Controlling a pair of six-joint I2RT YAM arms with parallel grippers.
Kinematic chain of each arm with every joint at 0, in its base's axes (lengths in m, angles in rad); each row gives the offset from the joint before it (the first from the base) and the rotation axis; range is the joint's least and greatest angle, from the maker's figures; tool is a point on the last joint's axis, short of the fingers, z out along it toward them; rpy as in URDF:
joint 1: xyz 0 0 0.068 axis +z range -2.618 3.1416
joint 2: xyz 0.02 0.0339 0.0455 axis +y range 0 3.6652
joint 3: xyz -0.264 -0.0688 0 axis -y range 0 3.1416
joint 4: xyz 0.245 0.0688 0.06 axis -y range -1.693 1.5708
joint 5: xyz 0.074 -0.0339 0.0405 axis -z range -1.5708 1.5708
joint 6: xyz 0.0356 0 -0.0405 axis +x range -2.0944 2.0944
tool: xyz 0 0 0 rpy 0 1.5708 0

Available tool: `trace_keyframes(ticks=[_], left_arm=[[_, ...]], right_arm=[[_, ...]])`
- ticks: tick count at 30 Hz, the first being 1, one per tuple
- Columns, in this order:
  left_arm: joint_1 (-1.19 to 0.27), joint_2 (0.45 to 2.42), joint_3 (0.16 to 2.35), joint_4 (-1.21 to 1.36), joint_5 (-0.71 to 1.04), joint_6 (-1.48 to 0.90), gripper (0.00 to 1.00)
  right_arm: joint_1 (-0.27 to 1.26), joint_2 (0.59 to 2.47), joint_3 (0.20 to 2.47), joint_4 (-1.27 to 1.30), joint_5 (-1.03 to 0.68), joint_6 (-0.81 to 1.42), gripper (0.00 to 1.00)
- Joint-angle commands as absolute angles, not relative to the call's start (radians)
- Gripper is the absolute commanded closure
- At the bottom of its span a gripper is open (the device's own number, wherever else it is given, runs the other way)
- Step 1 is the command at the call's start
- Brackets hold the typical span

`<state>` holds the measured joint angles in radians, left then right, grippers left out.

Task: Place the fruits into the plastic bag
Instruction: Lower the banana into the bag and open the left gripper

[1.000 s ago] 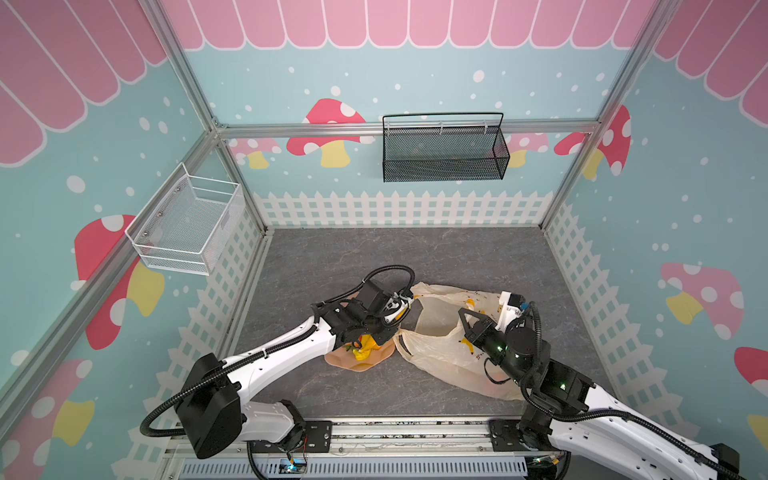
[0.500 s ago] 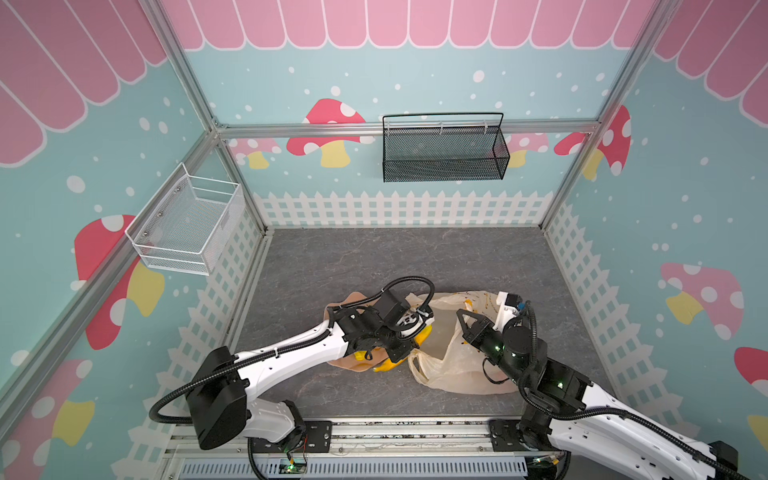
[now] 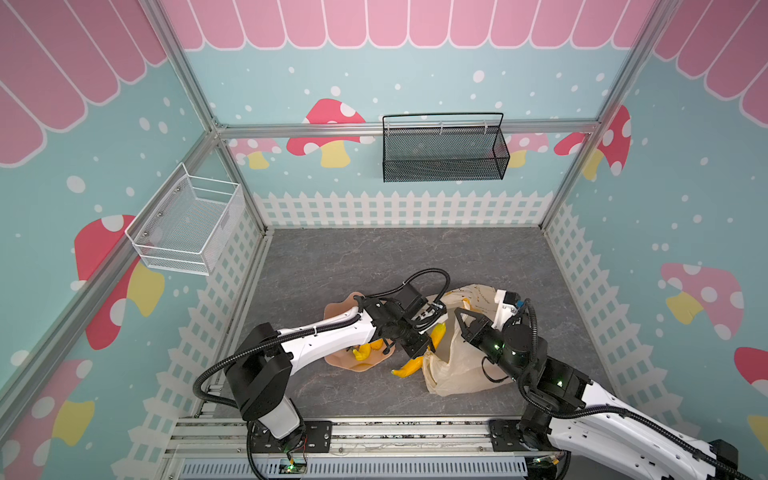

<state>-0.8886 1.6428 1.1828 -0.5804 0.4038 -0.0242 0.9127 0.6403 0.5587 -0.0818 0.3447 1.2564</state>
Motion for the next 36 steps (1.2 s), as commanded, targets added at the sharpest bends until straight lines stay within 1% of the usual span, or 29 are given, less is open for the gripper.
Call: trace_keyframes(ticks=[1,5,10,12,17,21,24,29,36], left_arm=[[-0.862,1.666,1.232,-0.552,0.483,-0.096,0.83],[-0.844,1.681,1.248,-0.539,0.497,-0.152,0.84],[-0.825,1.71,1.268,-0.485,0.575,-0.239,0.84],[-0.824,1.727,1.284,-0.468,0.578,-0.276,0.85],[-0.803,1.783,1.298,-0.361,0.632,-0.439,0.85],[-0.803,1.795,1.297,-0.319,0.588,-0.501,0.86],[-0.802,1.796,1.278,-0.231,0.585,-0.577,0.86],[-0.824,1.812,1.276,-0.105,0.669,-0.643,0.83],[-0.885,1.852,1.292,-0.103,0.711,-0.649,0.79]], right_arm=[[0.92,0.641,0.593,-0.054,0.336,1.245,1.0],[0.92,0.641,0.59,-0.024,0.331,1.248,1.0],[0.92,0.643,0.573,0.027,0.317,1.265,1.0],[0.92,0.645,0.566,0.048,0.316,1.267,1.0],[0.92,0.645,0.549,0.081,0.316,1.281,1.0],[0.92,0.633,0.541,0.083,0.318,1.286,1.0],[0.92,0.625,0.53,0.085,0.317,1.298,1.0],[0.92,0.609,0.512,0.087,0.323,1.308,1.0],[0.92,0.583,0.491,0.093,0.338,1.316,1.0]])
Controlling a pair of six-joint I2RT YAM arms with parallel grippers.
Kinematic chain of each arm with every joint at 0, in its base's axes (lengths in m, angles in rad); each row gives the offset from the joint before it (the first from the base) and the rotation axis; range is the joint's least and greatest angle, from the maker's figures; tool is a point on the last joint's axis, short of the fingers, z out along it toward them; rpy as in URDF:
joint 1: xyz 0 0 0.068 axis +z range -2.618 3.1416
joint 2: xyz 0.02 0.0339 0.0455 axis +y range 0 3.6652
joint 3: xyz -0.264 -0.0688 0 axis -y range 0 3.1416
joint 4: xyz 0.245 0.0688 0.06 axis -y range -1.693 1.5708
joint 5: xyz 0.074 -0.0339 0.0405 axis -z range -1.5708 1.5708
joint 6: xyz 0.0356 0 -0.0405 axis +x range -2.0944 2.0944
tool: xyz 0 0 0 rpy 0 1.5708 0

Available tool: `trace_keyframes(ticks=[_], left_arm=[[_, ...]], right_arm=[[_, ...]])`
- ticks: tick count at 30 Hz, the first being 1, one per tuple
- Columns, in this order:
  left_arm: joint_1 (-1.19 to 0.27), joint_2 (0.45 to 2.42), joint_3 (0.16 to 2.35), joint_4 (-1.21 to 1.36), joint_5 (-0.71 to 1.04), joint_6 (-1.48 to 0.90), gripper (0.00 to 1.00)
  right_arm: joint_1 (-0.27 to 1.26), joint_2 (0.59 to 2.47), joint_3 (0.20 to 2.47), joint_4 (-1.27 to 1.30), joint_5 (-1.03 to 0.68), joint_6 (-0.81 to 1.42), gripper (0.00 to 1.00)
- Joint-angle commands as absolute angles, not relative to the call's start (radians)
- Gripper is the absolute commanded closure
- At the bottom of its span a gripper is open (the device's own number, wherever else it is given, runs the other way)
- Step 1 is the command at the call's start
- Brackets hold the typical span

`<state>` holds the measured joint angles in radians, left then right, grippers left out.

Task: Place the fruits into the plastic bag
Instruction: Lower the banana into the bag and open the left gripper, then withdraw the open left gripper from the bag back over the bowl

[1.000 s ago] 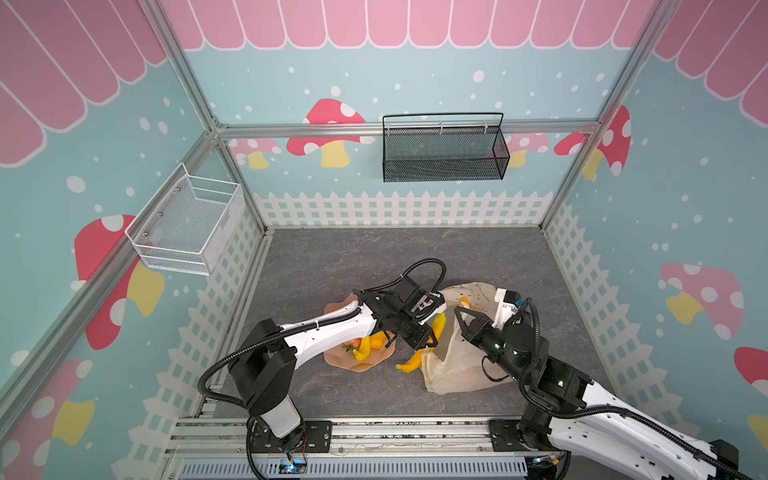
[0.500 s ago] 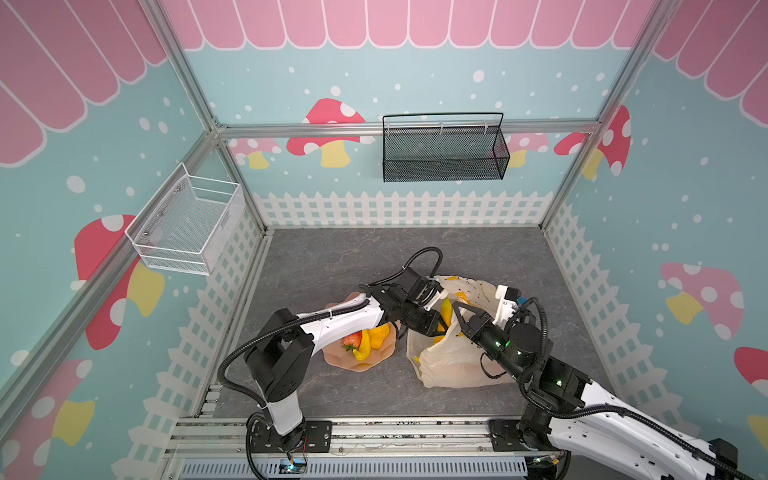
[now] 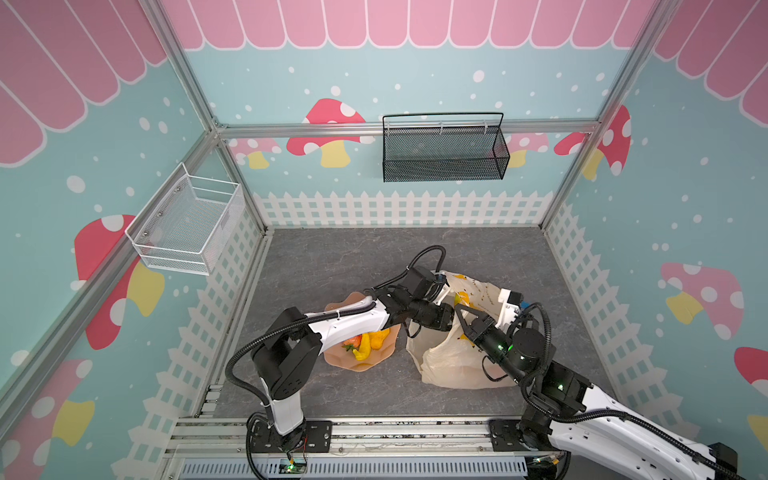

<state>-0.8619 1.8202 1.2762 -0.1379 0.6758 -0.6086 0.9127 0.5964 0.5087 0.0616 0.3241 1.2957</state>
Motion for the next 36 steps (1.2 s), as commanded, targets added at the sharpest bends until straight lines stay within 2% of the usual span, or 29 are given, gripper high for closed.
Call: trace_keyframes(ticks=[1,9,15,18,27,28,29,30,36], left_arm=[[-0.893,1.859,1.297,-0.101,0.708,-0.656,0.79],[-0.923,1.909,1.337,-0.078,0.689,-0.722,0.72],[-0.923,1.946,1.375,-0.112,0.682,-0.744,0.6],[-0.923,1.949,1.389,-0.12,0.668,-0.756,0.5],[-0.923,1.951,1.434,-0.157,0.66,-0.781,0.38],[-0.922,1.949,1.436,-0.163,0.659,-0.781,0.31],[-0.92,1.946,1.434,-0.17,0.659,-0.781,0.18],[-0.918,1.943,1.433,-0.173,0.663,-0.781,0.0],[-0.899,1.902,1.405,-0.197,0.654,-0.77,0.0]], right_arm=[[0.919,0.583,0.491,0.095,0.338,1.316,1.0],[0.919,0.576,0.457,0.129,0.337,1.328,1.0],[0.92,0.57,0.451,0.129,0.342,1.327,1.0],[0.92,0.562,0.446,0.127,0.341,1.328,1.0],[0.919,0.533,0.432,0.12,0.349,1.331,1.0],[0.92,0.533,0.431,0.119,0.348,1.33,1.0],[0.92,0.531,0.431,0.119,0.349,1.33,1.0],[0.92,0.529,0.432,0.118,0.351,1.329,1.0],[0.92,0.517,0.435,0.105,0.363,1.325,1.0]])
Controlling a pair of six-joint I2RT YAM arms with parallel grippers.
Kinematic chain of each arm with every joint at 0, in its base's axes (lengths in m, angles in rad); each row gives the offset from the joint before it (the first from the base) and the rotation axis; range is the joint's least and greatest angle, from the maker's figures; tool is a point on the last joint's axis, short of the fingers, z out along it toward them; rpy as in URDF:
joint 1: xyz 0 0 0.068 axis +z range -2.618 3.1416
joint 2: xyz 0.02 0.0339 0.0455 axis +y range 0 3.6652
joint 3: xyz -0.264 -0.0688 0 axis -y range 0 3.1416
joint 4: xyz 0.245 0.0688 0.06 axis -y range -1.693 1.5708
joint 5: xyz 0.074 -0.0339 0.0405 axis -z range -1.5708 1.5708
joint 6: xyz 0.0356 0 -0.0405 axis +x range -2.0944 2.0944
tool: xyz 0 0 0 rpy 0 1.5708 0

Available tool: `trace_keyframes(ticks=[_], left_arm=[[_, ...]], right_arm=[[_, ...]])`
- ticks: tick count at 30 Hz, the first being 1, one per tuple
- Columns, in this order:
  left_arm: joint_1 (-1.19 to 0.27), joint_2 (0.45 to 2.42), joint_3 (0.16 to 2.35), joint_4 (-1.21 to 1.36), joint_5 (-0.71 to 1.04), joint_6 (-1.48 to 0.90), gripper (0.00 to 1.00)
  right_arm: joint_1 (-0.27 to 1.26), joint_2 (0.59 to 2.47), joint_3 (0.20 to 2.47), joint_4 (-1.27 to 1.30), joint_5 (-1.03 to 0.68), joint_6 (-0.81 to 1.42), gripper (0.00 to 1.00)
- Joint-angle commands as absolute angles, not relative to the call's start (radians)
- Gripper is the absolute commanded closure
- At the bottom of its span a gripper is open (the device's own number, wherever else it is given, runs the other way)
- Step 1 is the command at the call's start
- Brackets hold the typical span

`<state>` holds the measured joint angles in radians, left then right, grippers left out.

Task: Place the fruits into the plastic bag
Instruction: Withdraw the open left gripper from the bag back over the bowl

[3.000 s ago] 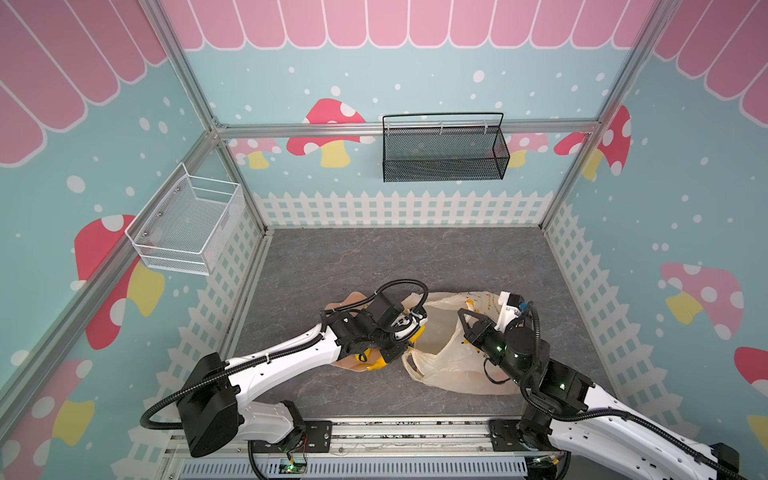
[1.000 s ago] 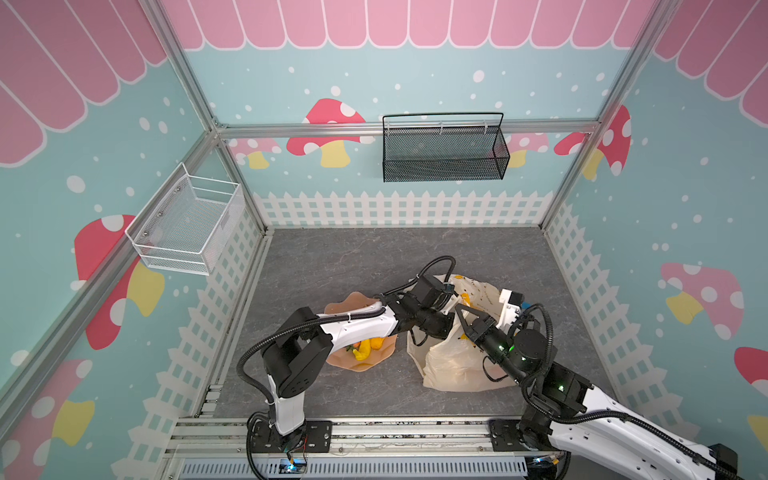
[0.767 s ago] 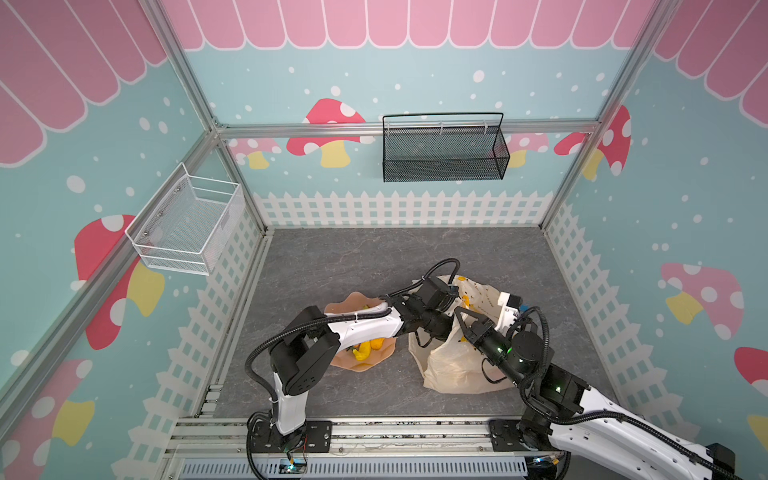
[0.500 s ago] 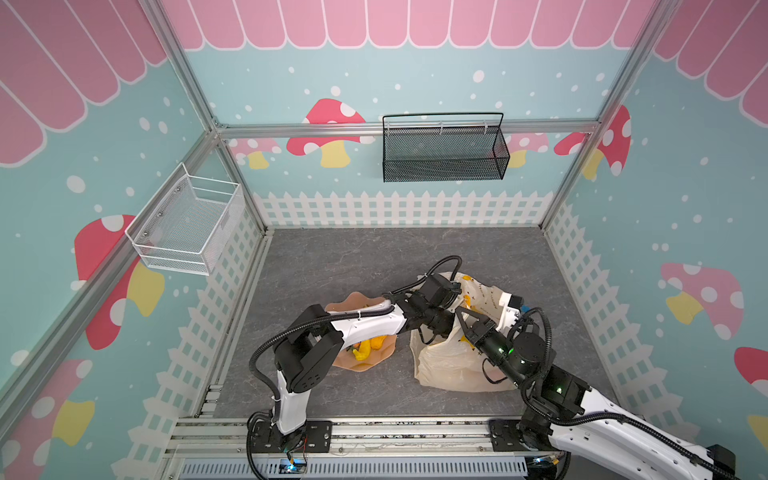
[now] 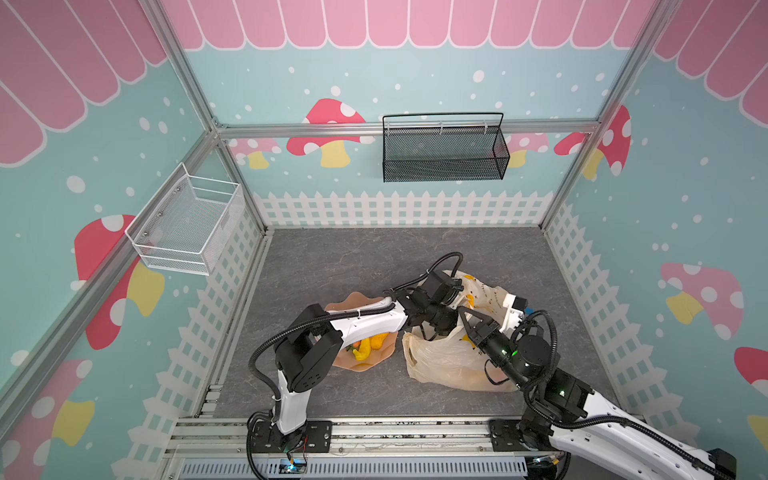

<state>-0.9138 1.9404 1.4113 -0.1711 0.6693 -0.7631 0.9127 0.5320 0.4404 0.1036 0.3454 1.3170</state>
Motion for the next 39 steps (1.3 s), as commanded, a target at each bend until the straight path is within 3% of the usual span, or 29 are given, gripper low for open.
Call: trace_keyframes(ticks=[1,16,27,39], left_arm=[[-0.894,1.892,1.402,-0.21,0.646,-0.763,0.0],[-0.806,1.72,1.377,-0.523,0.558,-0.573,0.01],[-0.749,1.604,1.383,-0.814,0.385,-0.405,0.01],[-0.687,1.52,1.377,-0.984,0.177,-0.379,0.02]], right_arm=[[0.92,0.515,0.436,0.102,0.364,1.324,1.0],[0.92,0.477,0.446,0.025,0.388,1.333,1.0],[0.919,0.476,0.453,0.013,0.401,1.332,1.0],[0.92,0.481,0.462,0.005,0.409,1.33,1.0]])
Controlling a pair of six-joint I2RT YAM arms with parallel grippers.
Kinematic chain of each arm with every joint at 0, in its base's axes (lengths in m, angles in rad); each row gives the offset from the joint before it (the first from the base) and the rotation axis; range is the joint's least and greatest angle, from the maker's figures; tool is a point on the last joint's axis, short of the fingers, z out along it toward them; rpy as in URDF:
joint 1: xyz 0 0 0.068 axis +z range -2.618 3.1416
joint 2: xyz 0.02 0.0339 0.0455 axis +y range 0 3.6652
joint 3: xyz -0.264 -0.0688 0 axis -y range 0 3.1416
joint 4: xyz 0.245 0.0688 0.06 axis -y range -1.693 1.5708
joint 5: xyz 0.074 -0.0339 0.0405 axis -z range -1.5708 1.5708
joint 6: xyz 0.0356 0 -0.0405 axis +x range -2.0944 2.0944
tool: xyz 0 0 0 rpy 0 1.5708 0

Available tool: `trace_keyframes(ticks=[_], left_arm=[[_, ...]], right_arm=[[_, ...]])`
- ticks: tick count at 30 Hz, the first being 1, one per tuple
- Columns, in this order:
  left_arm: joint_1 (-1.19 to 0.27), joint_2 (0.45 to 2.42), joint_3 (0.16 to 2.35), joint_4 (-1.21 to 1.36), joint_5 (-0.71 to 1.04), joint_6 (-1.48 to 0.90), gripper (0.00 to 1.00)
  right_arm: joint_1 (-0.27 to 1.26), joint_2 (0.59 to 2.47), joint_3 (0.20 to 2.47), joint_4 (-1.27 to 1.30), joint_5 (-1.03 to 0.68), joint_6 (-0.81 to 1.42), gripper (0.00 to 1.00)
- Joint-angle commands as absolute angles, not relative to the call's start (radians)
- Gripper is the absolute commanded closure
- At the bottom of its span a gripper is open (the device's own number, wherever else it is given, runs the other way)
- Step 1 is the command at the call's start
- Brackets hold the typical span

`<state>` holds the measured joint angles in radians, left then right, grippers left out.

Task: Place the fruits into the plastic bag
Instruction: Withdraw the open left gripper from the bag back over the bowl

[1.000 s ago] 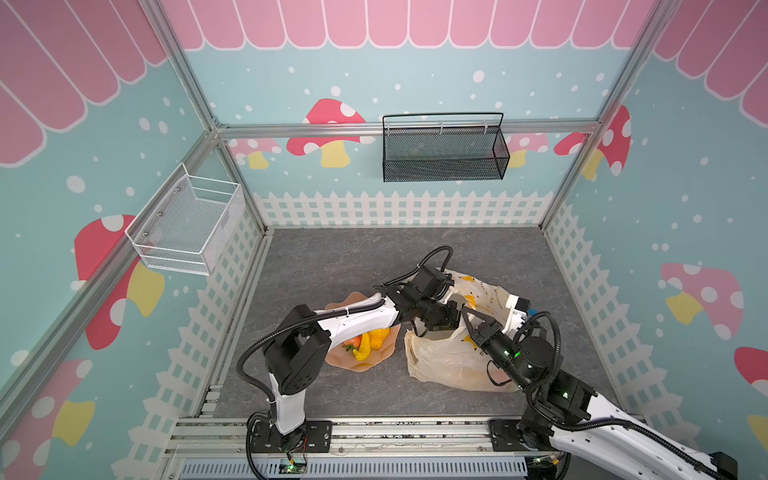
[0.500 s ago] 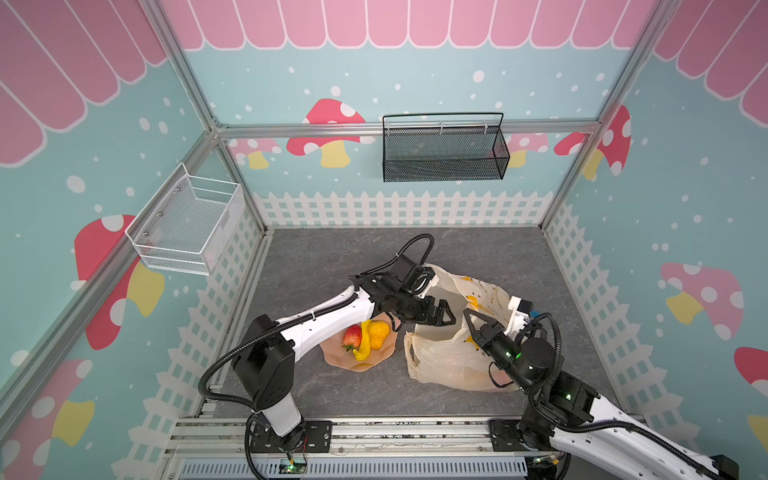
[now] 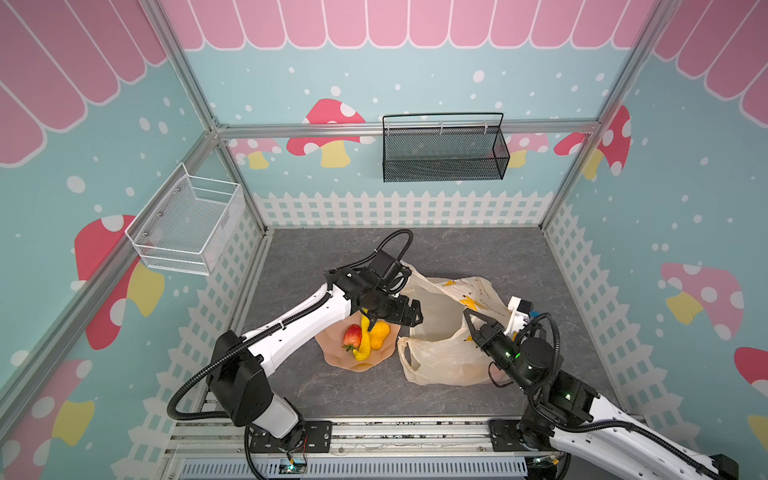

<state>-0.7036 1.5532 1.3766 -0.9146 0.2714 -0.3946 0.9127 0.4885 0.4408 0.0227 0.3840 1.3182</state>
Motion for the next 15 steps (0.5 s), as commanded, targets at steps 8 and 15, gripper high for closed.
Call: trace_keyframes(ticks=[8,15], left_arm=[[-0.677,1.508,1.381,-0.985,0.328,-0.368,0.03],[-0.685,1.499,1.382,-0.951,0.58,-0.319,0.08]], right_arm=[[0.92,0.491,0.463,0.005,0.408,1.331,1.0],[0.92,0.507,0.463,0.005,0.404,1.333,1.0]])
